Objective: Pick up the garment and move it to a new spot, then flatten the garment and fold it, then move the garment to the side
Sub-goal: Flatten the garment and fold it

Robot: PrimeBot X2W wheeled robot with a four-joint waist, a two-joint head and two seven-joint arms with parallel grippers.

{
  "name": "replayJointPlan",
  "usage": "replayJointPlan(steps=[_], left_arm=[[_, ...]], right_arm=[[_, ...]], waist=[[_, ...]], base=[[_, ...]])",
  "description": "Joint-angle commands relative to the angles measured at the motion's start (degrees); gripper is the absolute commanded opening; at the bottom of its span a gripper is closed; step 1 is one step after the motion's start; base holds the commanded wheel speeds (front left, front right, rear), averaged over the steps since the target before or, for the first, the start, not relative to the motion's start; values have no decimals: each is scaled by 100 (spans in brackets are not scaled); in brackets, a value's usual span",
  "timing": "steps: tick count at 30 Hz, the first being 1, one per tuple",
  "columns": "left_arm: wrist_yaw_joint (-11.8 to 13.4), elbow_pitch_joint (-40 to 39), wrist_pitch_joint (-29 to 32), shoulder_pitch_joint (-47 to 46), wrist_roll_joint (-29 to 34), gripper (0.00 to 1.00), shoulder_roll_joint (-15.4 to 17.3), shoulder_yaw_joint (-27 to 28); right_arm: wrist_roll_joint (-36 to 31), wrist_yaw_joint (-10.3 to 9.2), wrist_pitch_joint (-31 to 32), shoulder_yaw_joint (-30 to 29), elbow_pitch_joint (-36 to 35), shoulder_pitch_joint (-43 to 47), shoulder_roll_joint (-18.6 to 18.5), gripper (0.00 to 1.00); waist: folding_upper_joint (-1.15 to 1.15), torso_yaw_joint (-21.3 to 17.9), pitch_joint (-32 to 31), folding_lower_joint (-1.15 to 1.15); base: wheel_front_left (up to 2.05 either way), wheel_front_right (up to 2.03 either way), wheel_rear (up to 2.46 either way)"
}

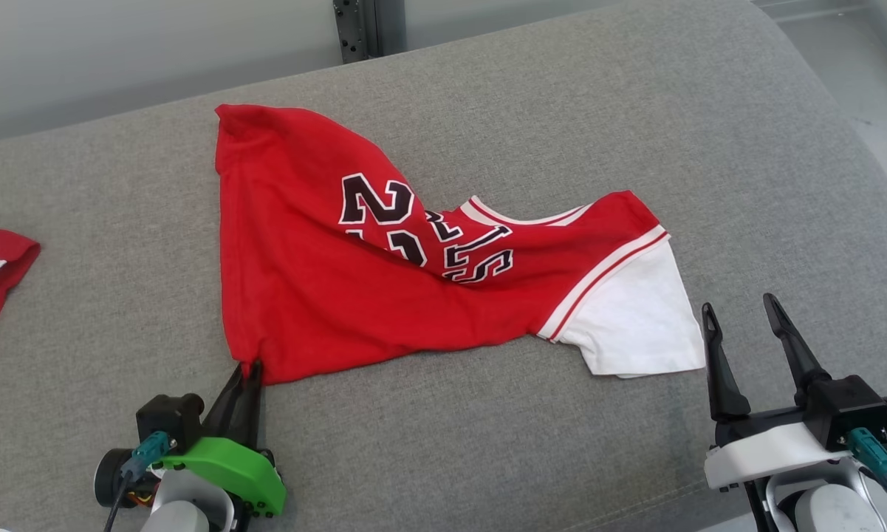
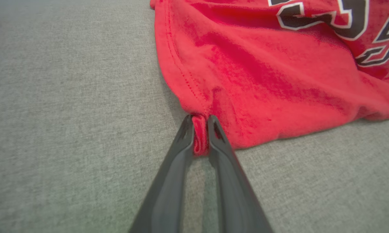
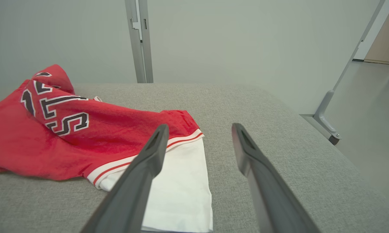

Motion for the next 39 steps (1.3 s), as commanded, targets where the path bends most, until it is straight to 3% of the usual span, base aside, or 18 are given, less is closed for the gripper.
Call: replayJointPlan(steps=[1, 9, 12, 23, 28, 35, 36, 37, 38, 39], left_arm=[[10, -58, -5, -75, -80, 0, 66, -28], [9, -1031, 16, 635, -655, 0, -5, -34], [23, -1628, 296, 1136, -855, 0, 8, -64], [541, -3823, 1599, 2709, -1449, 0, 37, -105], [651, -3699, 1821, 2369, -1426, 0, 37, -127], [684, -2523, 1853, 1382, -1380, 2, -12, -52], [690, -2351, 1890, 1269, -1380, 7, 1, -50], [717, -2165, 1876, 1128, -1305, 19, 52, -33], [746, -1993, 1837, 1009, -1286, 49, 89, -6], [757, -1841, 1793, 911, -1287, 87, 89, 16]], right_arm=[[35, -6, -20, -21, 11, -35, 15, 100], [48, -6, -20, -136, 56, 210, 36, 100], [59, -6, -20, -136, 53, 282, 40, 100], [51, -6, -20, -115, 60, 340, 3, 100], [50, -6, -20, -44, 78, 275, -16, 100], [52, -6, -20, 77, 102, 138, -33, 100], [49, -6, -20, 80, 107, 114, -32, 100], [46, -6, -20, 79, 109, 95, -31, 100], [50, -6, -20, 70, 112, 75, -28, 100], [53, -6, -20, 61, 110, 66, -24, 100]], waist=[[0, 39, -37, 0], [0, 325, -341, 0], [0, 489, -433, 0], [0, 936, -539, 0], [0, 952, -490, 0], [0, 726, -269, 0], [0, 683, -236, 0], [0, 637, -197, 0], [0, 588, -163, 0], [0, 542, -137, 0]], base=[[0, 0, 0], [0, 0, 0], [0, 0, 0], [0, 0, 0], [0, 0, 0], [0, 0, 0], [0, 0, 0], [0, 0, 0], [0, 0, 0], [0, 0, 0]])
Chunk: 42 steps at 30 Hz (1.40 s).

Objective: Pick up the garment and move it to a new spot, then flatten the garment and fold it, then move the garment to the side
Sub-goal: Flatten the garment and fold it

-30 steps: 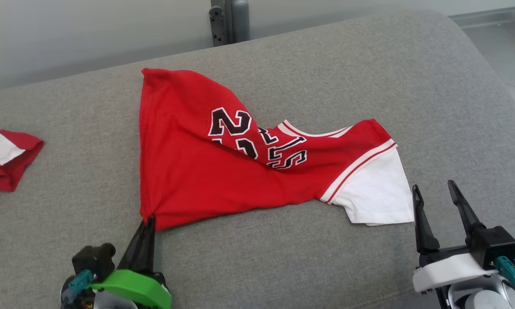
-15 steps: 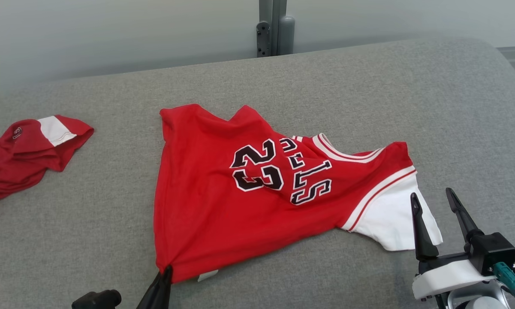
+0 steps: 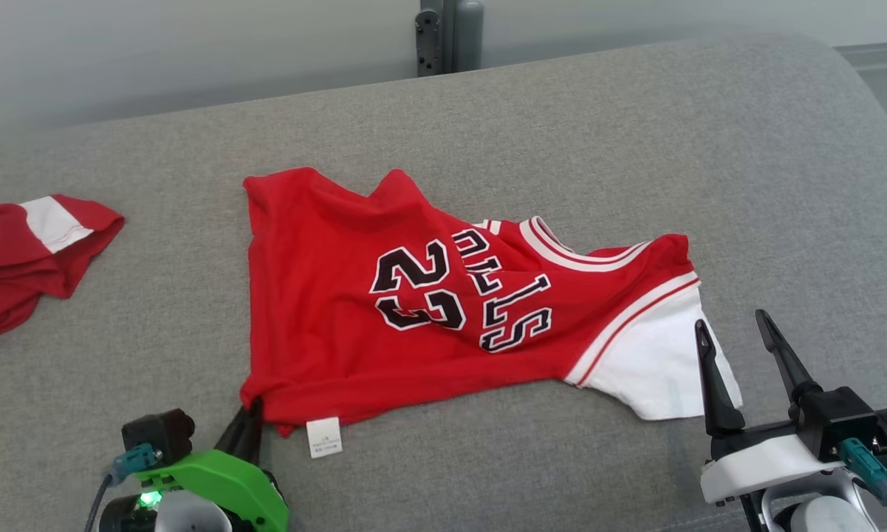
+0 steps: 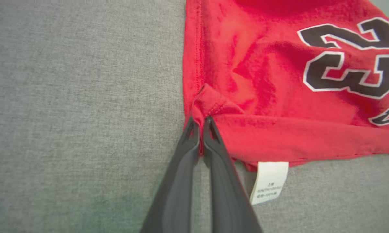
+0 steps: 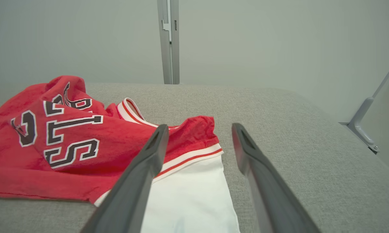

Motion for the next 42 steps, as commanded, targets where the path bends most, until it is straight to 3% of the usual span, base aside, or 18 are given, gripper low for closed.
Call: replayJointPlan(steps=[1, 6, 12, 21, 26, 33, 42], left_arm=[[52, 186, -79, -167, 8, 100, 45, 69], [37, 736, -267, -321, -66, 100, 105, 209], [4, 858, -759, -120, -159, 100, 53, 378], [-32, 209, -1780, 688, 117, 100, -84, 530], [-64, -434, -1842, 1160, 748, 100, -201, 842], [-386, -1212, -1839, 1688, 1563, 100, -562, 1541], [-639, -1465, -1839, 1769, 1860, 100, -668, 1804]], right_arm=[[26, -6, -20, -2, 10, -74, -6, 100], [27, -6, -20, -63, 17, -41, 12, 100], [-11, -6, -20, -104, 53, 47, 5, 100], [-17, -6, -20, -227, -14, 233, -112, 100], [-20, -6, -20, -350, -60, 395, -180, 100], [-30, -6, -19, -489, -69, 563, -161, 100], [-9, -6, -20, -350, 29, 605, -63, 100]], waist=[[0, -187, 142, 0], [0, -329, 165, 0], [0, -301, 17, 0], [0, -133, -445, 0], [0, -15, -718, 0], [0, 62, -988, 0], [0, 80, -1083, 0]], base=[[0, 0, 0], [0, 0, 0], [0, 0, 0], [0, 0, 0], [0, 0, 0], [0, 0, 0], [0, 0, 0]])
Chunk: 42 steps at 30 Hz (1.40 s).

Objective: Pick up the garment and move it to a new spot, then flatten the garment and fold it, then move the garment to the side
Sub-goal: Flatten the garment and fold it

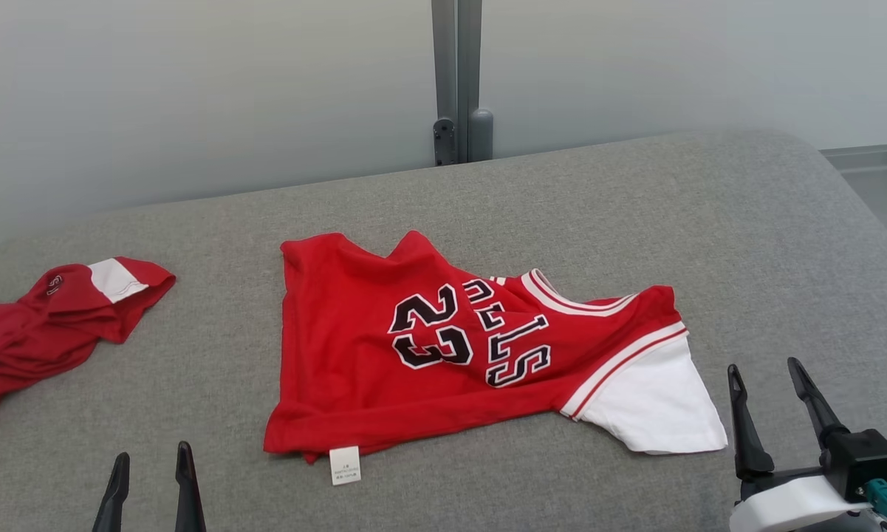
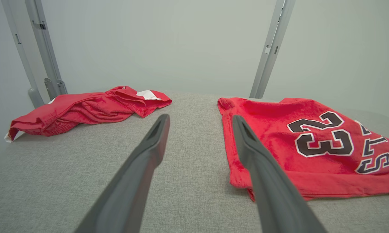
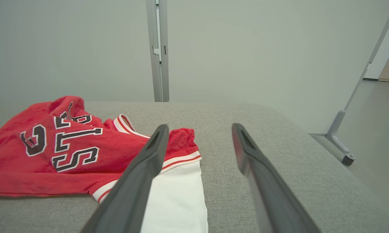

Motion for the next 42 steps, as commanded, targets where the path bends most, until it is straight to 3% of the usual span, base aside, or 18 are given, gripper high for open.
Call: replayJointPlan(steps=[1, 14, 19, 25, 42], left_arm=[[-34, 15, -3, -1, -1, 100, -7, -17], [-100, 278, -4, -243, 85, 100, -6, -209], [-105, 1112, 42, -468, 137, 100, 157, -660], [-99, 1420, 368, -884, -322, 100, 372, -1121], [-99, 2089, 501, -1824, -1234, 100, 843, -1848]], right_arm=[[-5, -6, -20, 38, 22, 50, 4, 100], [107, -6, -20, 202, 40, -219, -46, 100], [340, -9, 182, 582, 1329, -640, -460, 100], [467, -8, 827, 781, 2422, -1044, -729, 100], [442, -8, 413, 718, 3680, -1802, -472, 100]], waist=[[0, 0, -2, 0], [0, -97, 95, 0], [0, -140, 279, 0], [0, -68, 554, 0], [0, -89, 1161, 0]], base=[[0, 0, 0], [0, 0, 0], [0, 0, 0], [0, 0, 0], [0, 0, 0]])
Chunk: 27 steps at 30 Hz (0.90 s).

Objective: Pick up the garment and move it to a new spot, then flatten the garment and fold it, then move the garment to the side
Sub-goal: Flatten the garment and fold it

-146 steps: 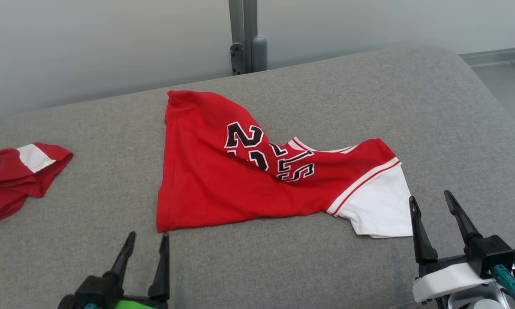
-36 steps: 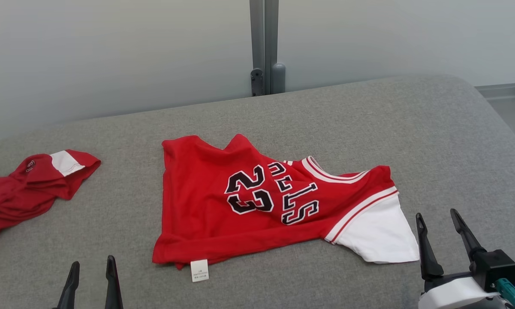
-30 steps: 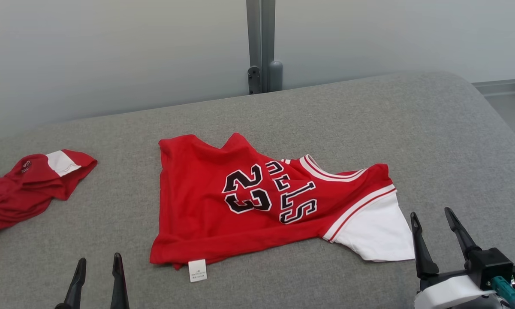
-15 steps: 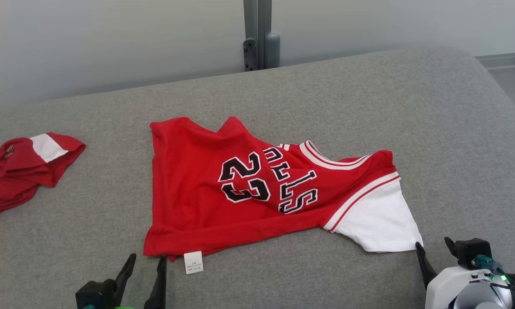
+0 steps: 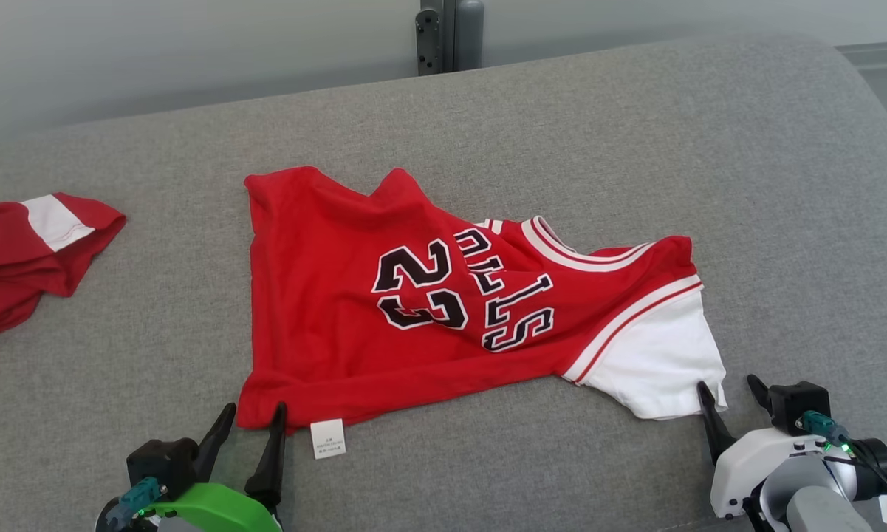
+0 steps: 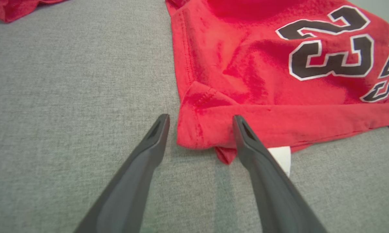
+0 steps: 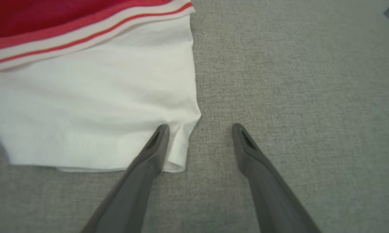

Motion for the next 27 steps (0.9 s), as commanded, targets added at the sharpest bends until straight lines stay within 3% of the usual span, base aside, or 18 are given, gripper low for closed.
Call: replayJointPlan(steps=[1, 6, 7, 8, 11, 12, 13, 14, 15, 21, 27], left_arm=[[3, 62, -36, -122, -92, 100, 57, -36], [3, 288, -25, -206, -278, 100, 125, -185], [3, 320, -41, -227, -327, 87, 143, -239], [3, 353, -17, -235, -396, 51, 147, -302], [3, 403, -11, -276, -534, 0, 222, -490], [2, 412, -9, -295, -560, 0, 247, -556], [2, 417, -40, -320, -616, 0, 258, -596], [2, 426, -49, -337, -648, 0, 267, -631], [2, 430, -47, -336, -678, 0, 282, -669], [2, 41, -111, 5, -990, 0, 374, -689], [181, -1664, 240, 753, -1319, 0, 656, -507]], right_arm=[[18, -10, 38, 45, 168, -16, 31, 100], [139, -10, 91, 180, 445, -90, 95, 100], [191, -10, 154, 236, 507, -94, 116, 100], [243, -9, 215, 294, 572, -99, 130, 100], [408, -4, 387, 463, 721, -113, 138, 100], [469, 0, 406, 524, 743, -111, 143, 100], [556, 6, 444, 601, 760, -109, 161, 85], [648, 20, 494, 710, 759, -104, 178, 28], [765, 28, 492, 826, 727, -90, 198, 0], [1687, 23, 295, 1240, 75, 73, -98, 0], [3091, -8, 51, 763, -1856, 555, -741, 0]], waist=[[0, -20, 71, 0], [0, -36, 118, 0], [0, -35, 121, 0], [0, -32, 124, 0], [0, -17, 133, 0], [0, -10, 128, 0], [0, -6, 129, 0], [0, -3, 126, 0], [0, -2, 121, 0], [0, -55, -61, 0], [0, -101, -295, 0]], base=[[0, 0, 0], [0, 0, 0], [0, 0, 0], [0, 0, 0], [0, 0, 0], [0, 0, 0], [0, 0, 0], [0, 0, 0], [0, 0, 0], [0, 0, 0], [0, 0, 0]])
